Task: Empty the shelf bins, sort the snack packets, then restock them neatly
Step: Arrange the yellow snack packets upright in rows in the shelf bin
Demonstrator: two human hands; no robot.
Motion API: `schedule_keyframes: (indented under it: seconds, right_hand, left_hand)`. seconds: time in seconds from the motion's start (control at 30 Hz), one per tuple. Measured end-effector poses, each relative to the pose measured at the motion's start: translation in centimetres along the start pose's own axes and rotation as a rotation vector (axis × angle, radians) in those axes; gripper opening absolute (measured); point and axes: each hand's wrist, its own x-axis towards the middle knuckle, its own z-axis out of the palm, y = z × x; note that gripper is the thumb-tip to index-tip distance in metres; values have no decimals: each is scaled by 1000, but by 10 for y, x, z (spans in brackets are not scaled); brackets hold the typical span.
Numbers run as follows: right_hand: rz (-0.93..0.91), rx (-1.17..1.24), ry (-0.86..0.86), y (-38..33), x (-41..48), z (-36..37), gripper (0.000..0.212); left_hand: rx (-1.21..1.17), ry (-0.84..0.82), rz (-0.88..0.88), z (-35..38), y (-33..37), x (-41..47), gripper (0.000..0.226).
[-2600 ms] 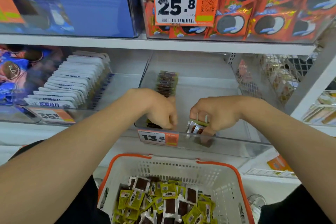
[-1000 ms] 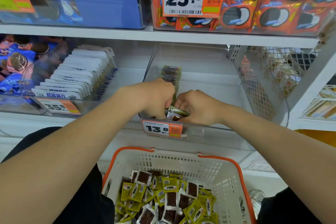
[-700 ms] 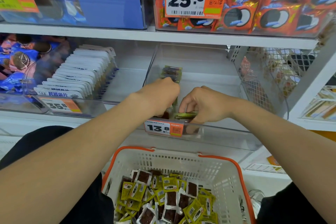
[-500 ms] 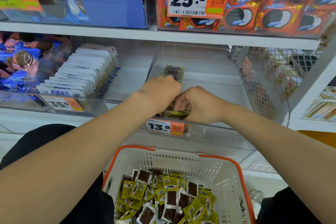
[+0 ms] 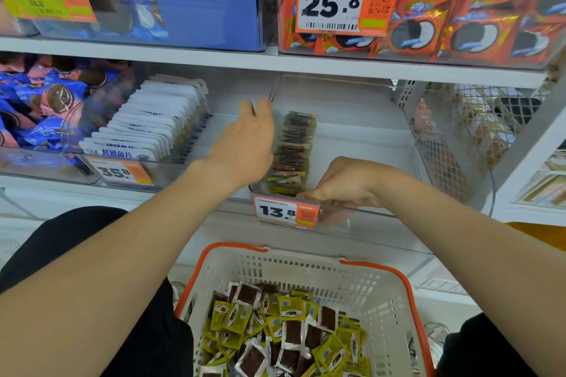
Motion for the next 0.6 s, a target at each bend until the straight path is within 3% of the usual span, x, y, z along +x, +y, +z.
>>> schedule_keyframes:
  seconds: [0.13, 0.2, 0.27, 0.4, 0.47, 0.57, 0.6]
  right_hand:
    - [-52, 2, 195, -5, 8, 23, 43]
    - [-23, 110, 101, -11, 9, 23, 33]
    - [33, 180, 43, -14, 5, 15, 42]
    - [-60, 265, 394, -15, 24, 13, 50]
    - [-119, 395, 306, -29, 33, 35, 53]
    - [-158, 454, 145, -14, 75, 47, 79]
    - [-172, 452, 130, -17, 70, 47, 75]
  left_hand:
    - [116, -93, -48, 3, 8, -10, 77]
    - [171, -110, -52, 6, 11, -13, 91]
    - [146, -128, -56, 7, 10, -13, 93]
    - [-43, -88, -92, 9, 3, -4, 64]
    - [-145, -67, -113, 8, -1, 2, 49]
    - [-209, -118, -120, 5, -7, 8, 43]
    - [-232, -138, -113, 4, -8, 8, 39]
